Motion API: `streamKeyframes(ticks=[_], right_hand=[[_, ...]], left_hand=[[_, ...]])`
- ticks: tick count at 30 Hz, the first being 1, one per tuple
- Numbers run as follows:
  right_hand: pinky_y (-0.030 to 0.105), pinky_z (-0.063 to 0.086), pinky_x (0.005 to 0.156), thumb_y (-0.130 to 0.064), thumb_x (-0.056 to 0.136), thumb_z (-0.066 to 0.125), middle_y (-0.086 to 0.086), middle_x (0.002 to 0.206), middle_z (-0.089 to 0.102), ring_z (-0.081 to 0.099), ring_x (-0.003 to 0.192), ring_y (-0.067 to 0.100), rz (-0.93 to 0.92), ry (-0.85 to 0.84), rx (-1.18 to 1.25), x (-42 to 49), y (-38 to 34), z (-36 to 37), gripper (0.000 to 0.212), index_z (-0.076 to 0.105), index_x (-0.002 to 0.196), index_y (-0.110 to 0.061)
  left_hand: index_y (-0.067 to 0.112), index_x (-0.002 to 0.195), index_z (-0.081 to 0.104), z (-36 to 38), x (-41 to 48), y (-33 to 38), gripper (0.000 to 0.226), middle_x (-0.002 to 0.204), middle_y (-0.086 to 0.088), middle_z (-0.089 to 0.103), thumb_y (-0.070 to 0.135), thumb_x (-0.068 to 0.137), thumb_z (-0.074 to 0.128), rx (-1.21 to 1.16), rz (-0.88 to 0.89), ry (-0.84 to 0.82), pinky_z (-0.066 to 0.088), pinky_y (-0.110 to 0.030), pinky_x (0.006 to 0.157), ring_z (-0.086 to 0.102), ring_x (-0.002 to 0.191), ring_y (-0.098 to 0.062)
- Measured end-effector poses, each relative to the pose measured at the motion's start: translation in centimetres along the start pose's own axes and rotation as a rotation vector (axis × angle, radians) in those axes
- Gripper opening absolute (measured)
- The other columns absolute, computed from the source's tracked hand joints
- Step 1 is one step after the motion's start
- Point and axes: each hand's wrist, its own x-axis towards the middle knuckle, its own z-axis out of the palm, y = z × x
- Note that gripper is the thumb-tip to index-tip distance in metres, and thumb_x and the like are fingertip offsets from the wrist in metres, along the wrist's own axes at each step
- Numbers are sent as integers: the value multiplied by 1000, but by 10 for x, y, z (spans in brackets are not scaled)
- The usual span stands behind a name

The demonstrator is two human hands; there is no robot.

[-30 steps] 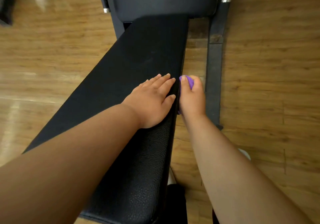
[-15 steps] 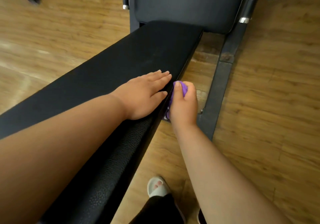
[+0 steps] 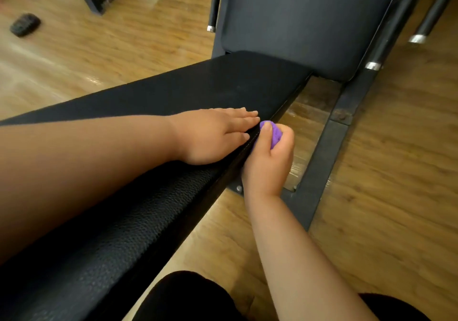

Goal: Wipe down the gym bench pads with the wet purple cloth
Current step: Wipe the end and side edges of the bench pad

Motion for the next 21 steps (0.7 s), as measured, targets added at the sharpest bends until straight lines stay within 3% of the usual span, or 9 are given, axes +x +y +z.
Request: streamKeyframes(ticks=[3,8,11,14,18,21], right_hand=[[16,44,66,-27,100,49,-8,89,56,54,80,6,-144,-62,16,-5,8,-5,6,51,96,-22],[17,41,65,-29,99,47,-12,85,55,52,75,1,-74,-11,53,21,17,0,9,50,92,-25],[14,43,64,-32,100,46,-6,88,58,55,78,3,-167,-80,142,-3,24,-2,11,51,93,-25],[18,44,63,-35,98,44,-3,88,57,55,78,6,-243,-119,158,-6,31,-7,14,51,95,-24],[13,38,57,-32,101,44,-10,82,55,51,70,0,-61,-29,121,19,33,0,13,48,89,-27],[17,45,61,-36,101,44,-3,87,59,56,76,11,-133,-60,227,-4,35,2,12,49,90,-33]], left_hand=[[28,154,16,1,2,-1,51,160,18,9,32,105,29,3,0,-1,-2,-10,110,0,144,5],[31,154,16,1,2,5,53,159,19,11,37,104,32,18,-39,5,-1,-5,102,1,143,7],[33,153,18,0,1,8,55,159,21,13,43,102,35,19,-60,16,2,-2,94,4,142,7],[37,153,20,-1,-1,10,58,157,23,15,49,99,38,22,-81,22,3,-7,99,7,142,7],[37,152,20,-1,-3,13,59,158,22,15,51,98,37,41,-94,16,4,-12,101,8,144,4],[35,154,16,-2,-2,14,61,159,20,12,51,98,36,53,-96,-1,4,-10,98,4,144,4]])
